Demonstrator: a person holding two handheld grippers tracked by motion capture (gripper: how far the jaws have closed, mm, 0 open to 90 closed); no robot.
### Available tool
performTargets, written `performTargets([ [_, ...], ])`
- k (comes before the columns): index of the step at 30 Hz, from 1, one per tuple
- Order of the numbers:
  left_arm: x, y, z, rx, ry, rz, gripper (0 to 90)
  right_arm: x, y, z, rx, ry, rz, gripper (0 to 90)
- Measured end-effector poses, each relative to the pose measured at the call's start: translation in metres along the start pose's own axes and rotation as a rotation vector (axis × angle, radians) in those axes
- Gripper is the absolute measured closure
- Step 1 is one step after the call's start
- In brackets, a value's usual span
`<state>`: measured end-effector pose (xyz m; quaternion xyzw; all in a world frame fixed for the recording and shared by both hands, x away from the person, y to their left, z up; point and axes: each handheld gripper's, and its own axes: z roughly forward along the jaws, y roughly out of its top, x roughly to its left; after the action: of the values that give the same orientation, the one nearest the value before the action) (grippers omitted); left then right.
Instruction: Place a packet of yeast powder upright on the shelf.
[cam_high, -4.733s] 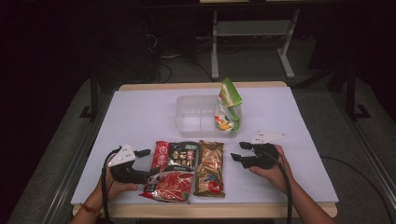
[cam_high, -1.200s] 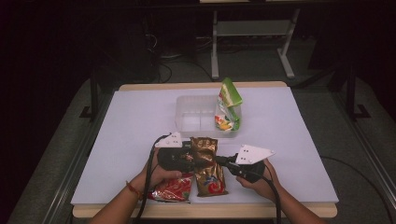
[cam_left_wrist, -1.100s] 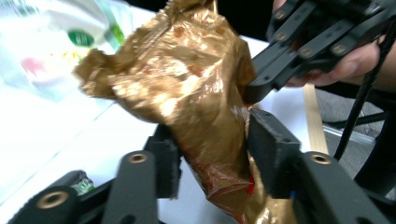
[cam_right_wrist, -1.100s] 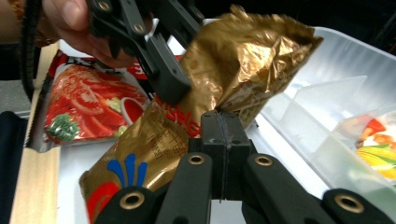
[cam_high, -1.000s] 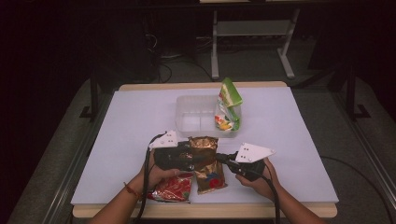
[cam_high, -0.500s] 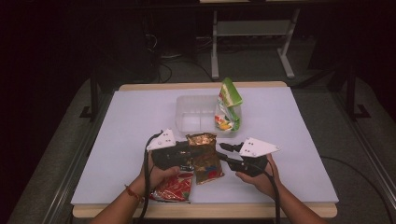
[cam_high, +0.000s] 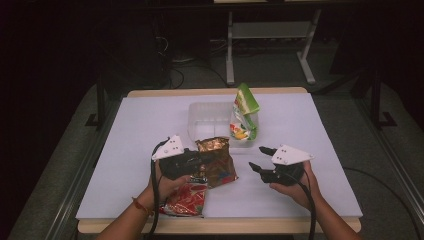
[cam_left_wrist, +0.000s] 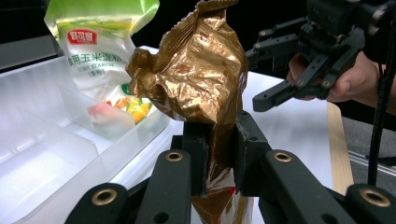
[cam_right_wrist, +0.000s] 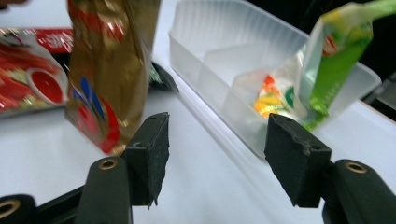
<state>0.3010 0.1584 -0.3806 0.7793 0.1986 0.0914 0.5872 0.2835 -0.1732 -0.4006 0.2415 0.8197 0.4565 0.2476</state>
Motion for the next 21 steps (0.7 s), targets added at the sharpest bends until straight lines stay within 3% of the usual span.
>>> performTargets([
  [3,0.001,0.001,-0.004,-0.015,0.010,-0.006,77.8,-0.001,-0.003,0.000,0.038,-0.007,0.014,37.0],
  [6,0.000,0.003,-0.008,-0.035,0.013,-0.008,77.9,-0.003,-0.007,0.001,0.055,0.013,0.060,31.7],
  [8,0.001,0.005,-0.012,-0.045,0.015,-0.008,78.0,-0.002,-0.011,-0.001,0.078,0.011,0.055,28.2],
  [10,0.001,0.007,-0.014,-0.051,0.026,-0.018,78.0,-0.001,-0.016,-0.006,0.071,0.014,0.051,27.3],
  [12,0.003,0.009,-0.016,-0.046,0.036,-0.033,78.1,-0.002,-0.022,-0.009,0.053,0.038,0.082,25.6],
  [19,0.010,0.014,-0.020,-0.064,0.068,-0.052,78.3,0.000,-0.033,-0.018,0.056,0.069,0.068,24.9],
  [21,0.013,0.017,-0.022,-0.077,0.077,-0.061,78.3,0.001,-0.037,-0.020,0.062,0.057,0.066,24.8],
])
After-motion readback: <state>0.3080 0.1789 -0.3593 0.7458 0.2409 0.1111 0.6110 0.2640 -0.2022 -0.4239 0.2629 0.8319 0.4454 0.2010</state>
